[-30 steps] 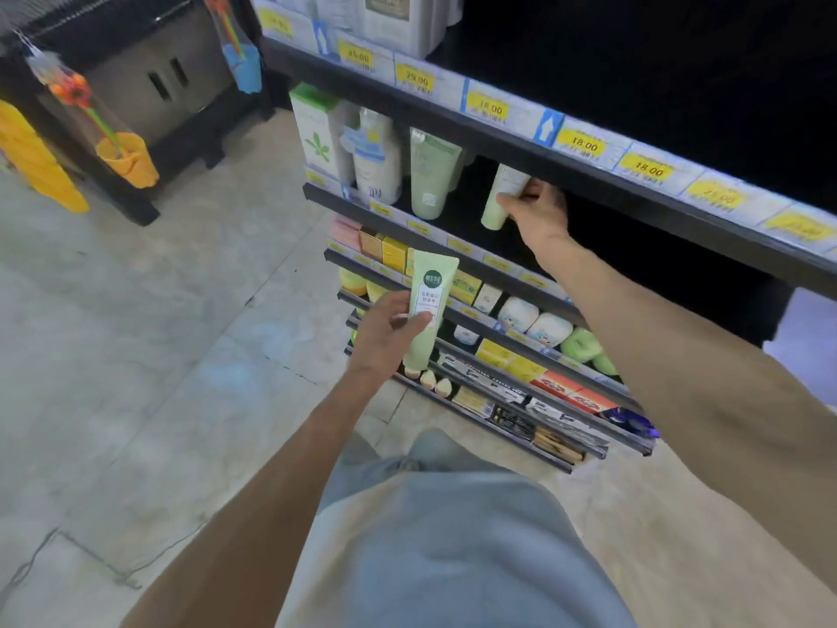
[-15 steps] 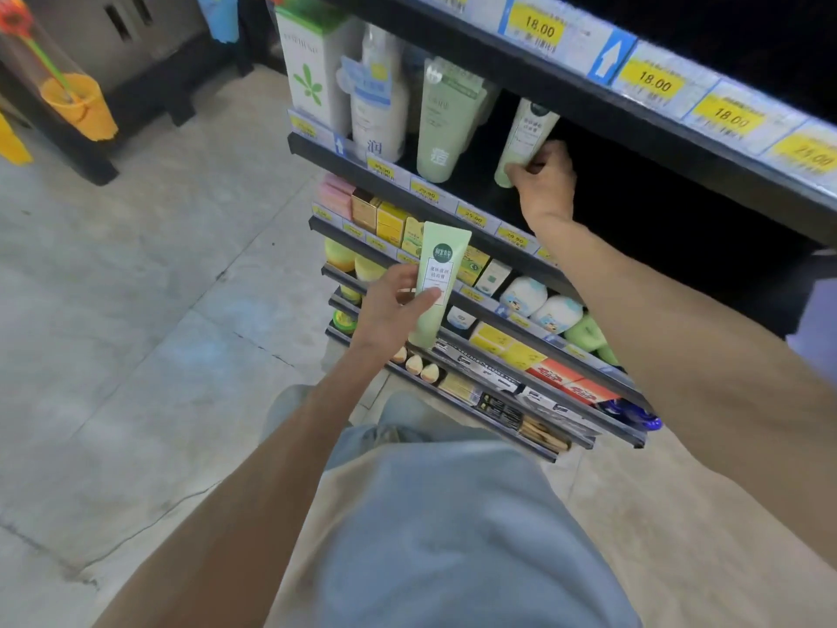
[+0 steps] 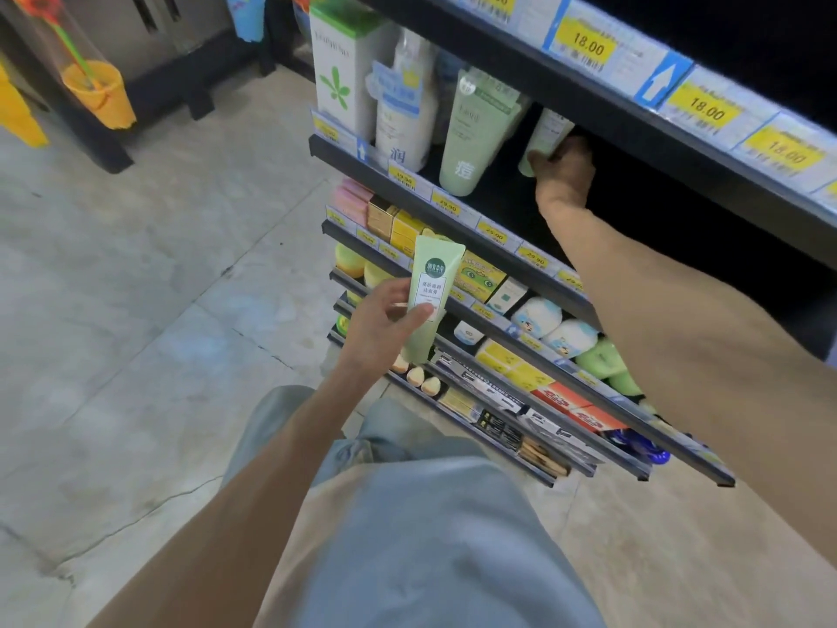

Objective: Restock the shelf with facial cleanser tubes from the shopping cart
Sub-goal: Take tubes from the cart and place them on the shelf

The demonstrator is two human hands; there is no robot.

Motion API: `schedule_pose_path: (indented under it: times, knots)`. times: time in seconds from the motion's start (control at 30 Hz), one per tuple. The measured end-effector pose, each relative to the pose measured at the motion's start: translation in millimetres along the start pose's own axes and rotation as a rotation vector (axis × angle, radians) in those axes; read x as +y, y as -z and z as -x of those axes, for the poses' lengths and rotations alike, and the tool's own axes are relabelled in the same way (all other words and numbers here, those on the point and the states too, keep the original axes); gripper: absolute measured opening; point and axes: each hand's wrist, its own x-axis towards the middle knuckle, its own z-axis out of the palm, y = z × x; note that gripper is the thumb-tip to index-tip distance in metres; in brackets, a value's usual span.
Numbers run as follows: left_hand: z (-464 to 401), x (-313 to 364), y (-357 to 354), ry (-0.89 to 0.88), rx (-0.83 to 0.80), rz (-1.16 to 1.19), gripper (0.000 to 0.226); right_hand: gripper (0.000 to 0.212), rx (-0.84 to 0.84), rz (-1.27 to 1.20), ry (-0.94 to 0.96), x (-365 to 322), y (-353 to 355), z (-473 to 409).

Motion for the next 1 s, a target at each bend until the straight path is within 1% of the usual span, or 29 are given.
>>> schedule_pose_path:
  times: [0.07, 0.2, 0.23, 0.33, 0.4, 0.47, 0.5, 0.57, 0.67, 0.73, 0.8, 0.9, 1.0]
  knots:
    - [0, 2, 3, -0.004, 0.017, 0.000, 0.036, 0.048, -0.021, -0.017, -0.027, -1, -1, -1]
    - [1, 11, 5, -0.020, 0.014, -0.009, 0.035, 0.064, -0.097, -0.146, -0.098, -6, 10, 15]
    - [1, 14, 6, -0.022, 0.010, -0.011, 0.034, 0.065, -0.113, -0.173, -0.097, -9, 17, 25]
    - [-1, 23, 3, -0.033, -0.006, -0.008, 0.035, 0.054, -0.145, -0.225, -0.027, -13, 46, 67]
    - [-3, 31, 0, -0.044, -0.015, 0.009, 0.036, 0.042, -0.169, -0.263, 0.055, -12, 67, 103]
    - [-7, 38, -4, -0.057, -0.014, 0.015, 0.035, 0.029, -0.204, -0.316, 0.105, -10, 83, 142]
    - [-9, 41, -6, -0.070, -0.012, 0.011, 0.035, 0.026, -0.237, -0.337, 0.116, -9, 88, 160]
    - [-11, 48, -11, -0.091, -0.019, 0.011, 0.035, 0.027, -0.353, -0.366, 0.084, -4, 92, 188]
    - [-13, 55, -18, -0.099, -0.023, 0.029, 0.041, 0.031, -0.507, -0.452, -0.030, 1, 90, 208]
    - [-14, 57, -22, -0.111, -0.021, 0.029, 0.042, 0.031, -0.522, -0.483, -0.062, 0, 92, 210]
    - [-15, 59, -25, -0.131, -0.034, 0.021, 0.039, 0.033, -0.522, -0.484, -0.059, -1, 94, 208]
    - [-15, 63, -29, -0.163, -0.072, 0.015, 0.037, 0.026, -0.538, -0.491, -0.057, 0, 97, 204]
    - [-14, 70, -32, -0.203, -0.091, 0.028, 0.039, 0.022, -0.502, -0.526, -0.069, -3, 101, 198]
